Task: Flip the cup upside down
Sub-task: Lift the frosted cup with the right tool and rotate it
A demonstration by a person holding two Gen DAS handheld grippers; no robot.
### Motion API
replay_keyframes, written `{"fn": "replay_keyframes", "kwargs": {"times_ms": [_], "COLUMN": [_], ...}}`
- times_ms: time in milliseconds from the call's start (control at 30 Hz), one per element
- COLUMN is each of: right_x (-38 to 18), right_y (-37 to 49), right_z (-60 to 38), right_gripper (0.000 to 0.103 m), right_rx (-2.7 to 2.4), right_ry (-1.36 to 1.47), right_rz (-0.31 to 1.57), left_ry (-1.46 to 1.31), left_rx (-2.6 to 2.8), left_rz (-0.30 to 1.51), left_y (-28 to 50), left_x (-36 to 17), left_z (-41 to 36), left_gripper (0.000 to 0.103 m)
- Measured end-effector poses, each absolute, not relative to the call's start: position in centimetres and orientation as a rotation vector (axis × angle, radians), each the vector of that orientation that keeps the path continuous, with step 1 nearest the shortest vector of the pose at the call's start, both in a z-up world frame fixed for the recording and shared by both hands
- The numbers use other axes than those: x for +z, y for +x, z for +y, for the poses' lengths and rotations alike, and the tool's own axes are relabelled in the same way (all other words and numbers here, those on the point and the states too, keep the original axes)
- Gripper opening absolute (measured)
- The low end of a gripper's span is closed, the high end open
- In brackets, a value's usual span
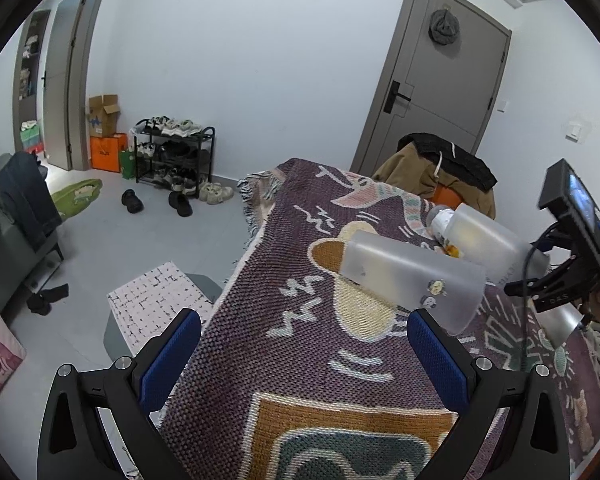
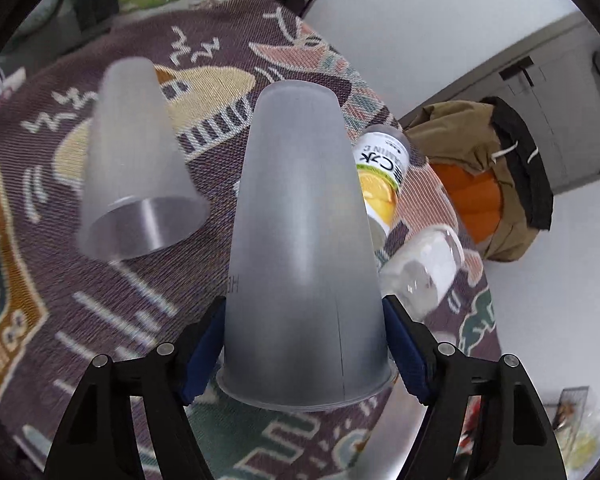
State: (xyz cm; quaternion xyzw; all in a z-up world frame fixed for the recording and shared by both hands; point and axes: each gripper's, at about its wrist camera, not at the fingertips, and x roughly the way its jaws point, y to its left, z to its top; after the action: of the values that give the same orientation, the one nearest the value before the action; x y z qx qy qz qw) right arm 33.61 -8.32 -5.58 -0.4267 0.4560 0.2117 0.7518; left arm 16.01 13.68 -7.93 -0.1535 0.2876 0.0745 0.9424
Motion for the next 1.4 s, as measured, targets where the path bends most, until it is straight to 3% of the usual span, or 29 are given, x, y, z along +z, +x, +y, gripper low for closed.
{"fn": "replay_keyframes", "kwargs": {"times_ms": [367,800,1400], "right_x": [-0.2,1.1,-4.5], "right_y": [28.4,21.5,16.2], "right_z": [-13.4,-18.5,-22.8], "right_gripper": [0.076,0.076,0.076], "right_rx": [0.489,0.521,0.532], "right_ry": [-0.663,-0.306,0.177], "right_rz": [0.998,1.005,1.052], "left_ry": [-0.297,-0.291,-0.257], "left_rx": [0.051,0.008,-0.015], "left_rz": [0.555,0.54,0.607], "left_y": [14.3,11.8,10.1], "left_x": [-6.7,-5.4,-6.5], "left_z": [10.3,8.1,7.6], "left_gripper": [0.103,0.103,0.103]}}
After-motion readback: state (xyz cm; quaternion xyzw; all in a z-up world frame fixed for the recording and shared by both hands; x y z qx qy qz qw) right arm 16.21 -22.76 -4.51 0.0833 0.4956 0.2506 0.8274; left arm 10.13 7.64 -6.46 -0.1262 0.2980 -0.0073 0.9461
